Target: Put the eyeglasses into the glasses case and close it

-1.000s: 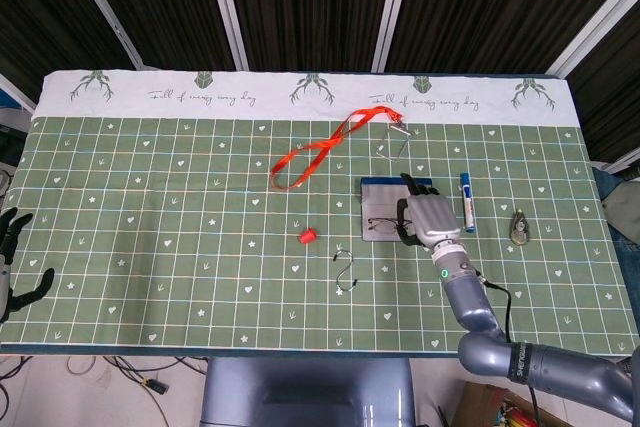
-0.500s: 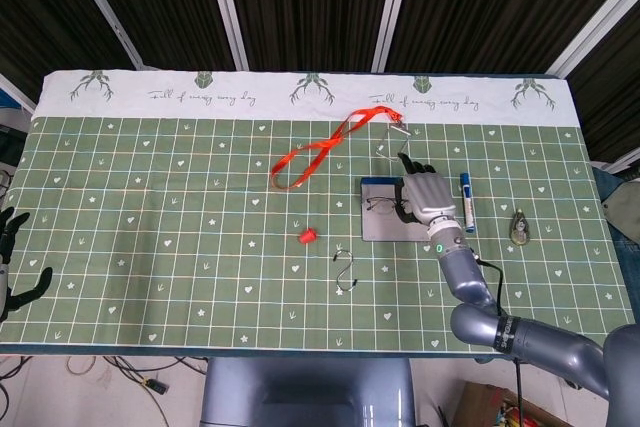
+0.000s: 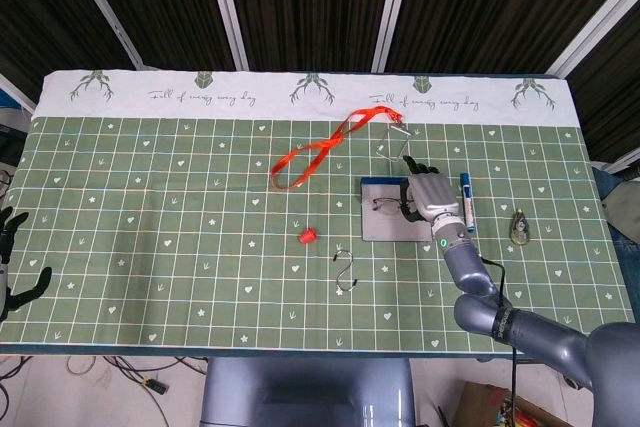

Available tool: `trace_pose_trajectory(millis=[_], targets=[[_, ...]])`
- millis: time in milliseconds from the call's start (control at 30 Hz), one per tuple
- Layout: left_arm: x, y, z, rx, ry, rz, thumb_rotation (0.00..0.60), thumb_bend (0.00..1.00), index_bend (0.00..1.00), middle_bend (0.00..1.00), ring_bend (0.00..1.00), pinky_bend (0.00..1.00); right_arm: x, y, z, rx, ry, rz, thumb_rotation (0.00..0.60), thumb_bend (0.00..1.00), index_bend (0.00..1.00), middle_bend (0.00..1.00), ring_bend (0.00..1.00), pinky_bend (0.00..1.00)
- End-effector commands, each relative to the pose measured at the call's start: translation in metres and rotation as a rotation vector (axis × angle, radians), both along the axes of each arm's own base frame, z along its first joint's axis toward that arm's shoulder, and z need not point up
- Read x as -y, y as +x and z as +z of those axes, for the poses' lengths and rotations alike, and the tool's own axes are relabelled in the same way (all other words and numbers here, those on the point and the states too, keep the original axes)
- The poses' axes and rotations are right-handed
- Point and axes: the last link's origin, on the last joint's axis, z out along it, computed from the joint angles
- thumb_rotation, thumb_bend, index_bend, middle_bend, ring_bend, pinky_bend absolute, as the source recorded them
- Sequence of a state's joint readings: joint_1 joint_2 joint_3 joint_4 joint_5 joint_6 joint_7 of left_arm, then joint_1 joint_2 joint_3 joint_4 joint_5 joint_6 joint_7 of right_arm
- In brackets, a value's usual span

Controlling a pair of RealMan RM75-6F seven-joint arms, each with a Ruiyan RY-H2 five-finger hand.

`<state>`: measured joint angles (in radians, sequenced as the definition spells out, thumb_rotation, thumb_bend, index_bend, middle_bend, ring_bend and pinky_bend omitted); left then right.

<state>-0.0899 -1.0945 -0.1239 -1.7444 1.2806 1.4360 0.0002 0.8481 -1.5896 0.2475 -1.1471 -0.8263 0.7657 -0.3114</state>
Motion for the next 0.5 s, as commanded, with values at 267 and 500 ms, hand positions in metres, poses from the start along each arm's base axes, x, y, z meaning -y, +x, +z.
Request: trace_pose_trajectory(millis=[267,500], targets=[[0.000,0.000,0.000,0.003,0.004,0.003,0.600,0.34,0.10,0.00,0.00,0.00,0.009,-0.004,-0.013,0.032,0.021,-0.007,0.600,0.51,0.66,0.02,0.14,0.18],[0.000,-0.001,0.001,0.003,0.005,0.004,0.600,0.34,0.10,0.00,0.00,0.00,0.015,-0.003,-0.015,0.048,0.010,0.000,0.600,0.51,0.66,0.02,0.14,0.18]])
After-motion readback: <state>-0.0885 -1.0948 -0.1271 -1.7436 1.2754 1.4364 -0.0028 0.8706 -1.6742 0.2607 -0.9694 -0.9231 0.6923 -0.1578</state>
